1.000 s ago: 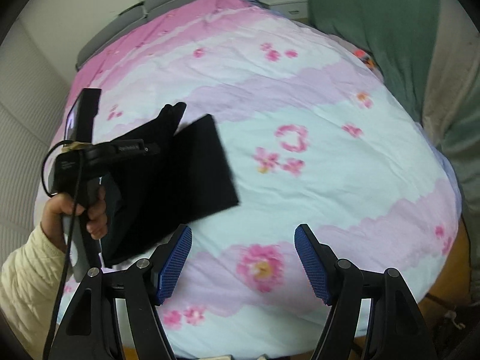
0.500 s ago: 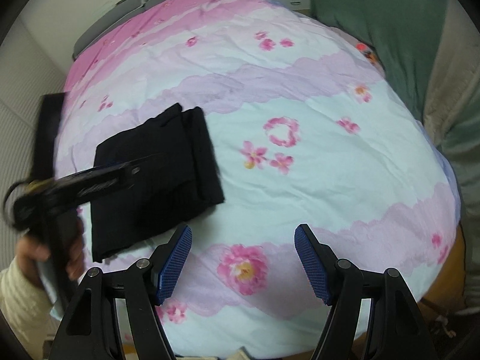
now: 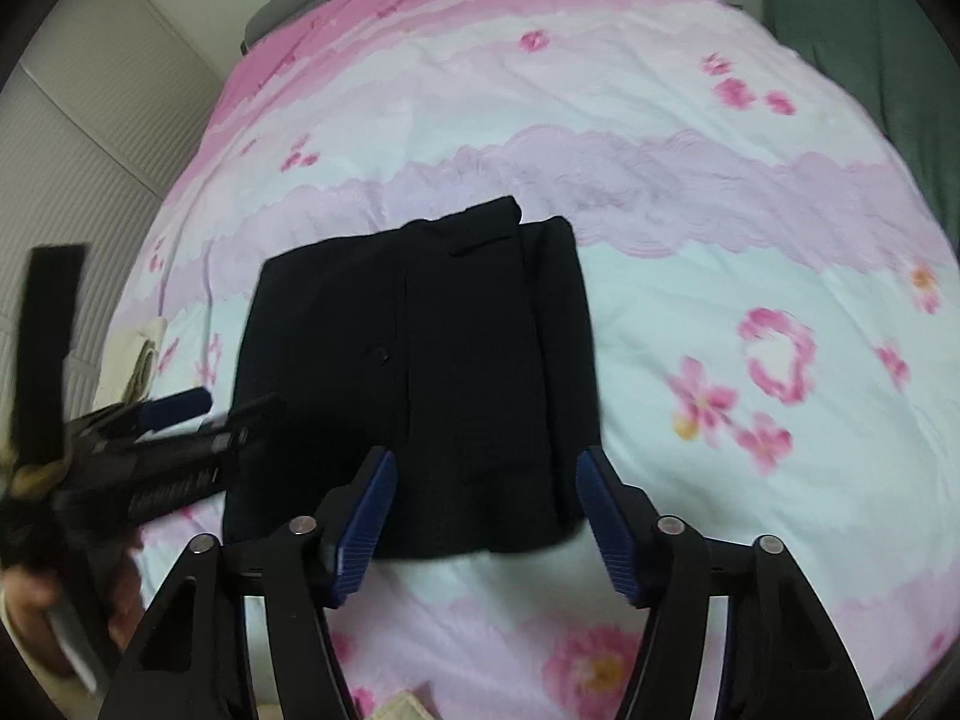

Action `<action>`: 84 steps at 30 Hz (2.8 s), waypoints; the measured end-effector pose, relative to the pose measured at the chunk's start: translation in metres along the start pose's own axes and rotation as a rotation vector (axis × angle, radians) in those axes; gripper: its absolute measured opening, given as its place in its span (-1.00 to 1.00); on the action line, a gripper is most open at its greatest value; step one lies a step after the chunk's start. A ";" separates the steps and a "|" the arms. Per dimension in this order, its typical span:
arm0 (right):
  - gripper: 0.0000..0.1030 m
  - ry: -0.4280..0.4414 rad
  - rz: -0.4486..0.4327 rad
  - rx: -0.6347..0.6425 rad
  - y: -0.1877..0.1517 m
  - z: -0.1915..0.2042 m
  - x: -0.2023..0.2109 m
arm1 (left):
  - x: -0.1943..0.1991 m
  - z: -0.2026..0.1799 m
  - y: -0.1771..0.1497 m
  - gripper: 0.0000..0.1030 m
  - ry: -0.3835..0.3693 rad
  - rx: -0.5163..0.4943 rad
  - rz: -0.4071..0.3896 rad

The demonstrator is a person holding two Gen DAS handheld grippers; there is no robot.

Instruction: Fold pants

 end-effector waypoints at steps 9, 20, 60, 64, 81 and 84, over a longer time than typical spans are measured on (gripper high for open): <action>-0.02 0.038 0.090 -0.037 0.026 -0.018 -0.068 | -0.016 0.004 0.003 0.61 -0.004 -0.003 0.018; -0.33 0.038 0.114 -0.037 0.029 -0.016 -0.090 | -0.022 -0.001 0.022 0.62 -0.022 -0.004 0.007; -0.09 -0.238 0.102 -0.092 0.009 -0.079 -0.041 | 0.010 0.019 -0.010 0.64 -0.007 0.032 -0.031; 0.36 -0.203 0.017 -0.128 -0.005 -0.071 0.003 | 0.025 0.032 -0.025 0.67 -0.018 0.066 -0.062; 0.56 0.112 -0.135 -0.486 -0.082 -0.005 -0.031 | 0.045 0.086 -0.082 0.91 0.103 -0.024 -0.165; 0.56 0.152 -0.153 -0.567 -0.091 -0.005 -0.055 | 0.031 0.095 -0.085 0.91 0.096 -0.010 -0.173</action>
Point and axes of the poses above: each gripper's, at about its wrist camera, not at the fingertips, and x roughly against the way its jaws point, z to its left, y to its top, the point moved 8 cm from there along -x, roughly the way its jaws point, and after that the axes turned 5 degrees about x, right-handed, at the moved point
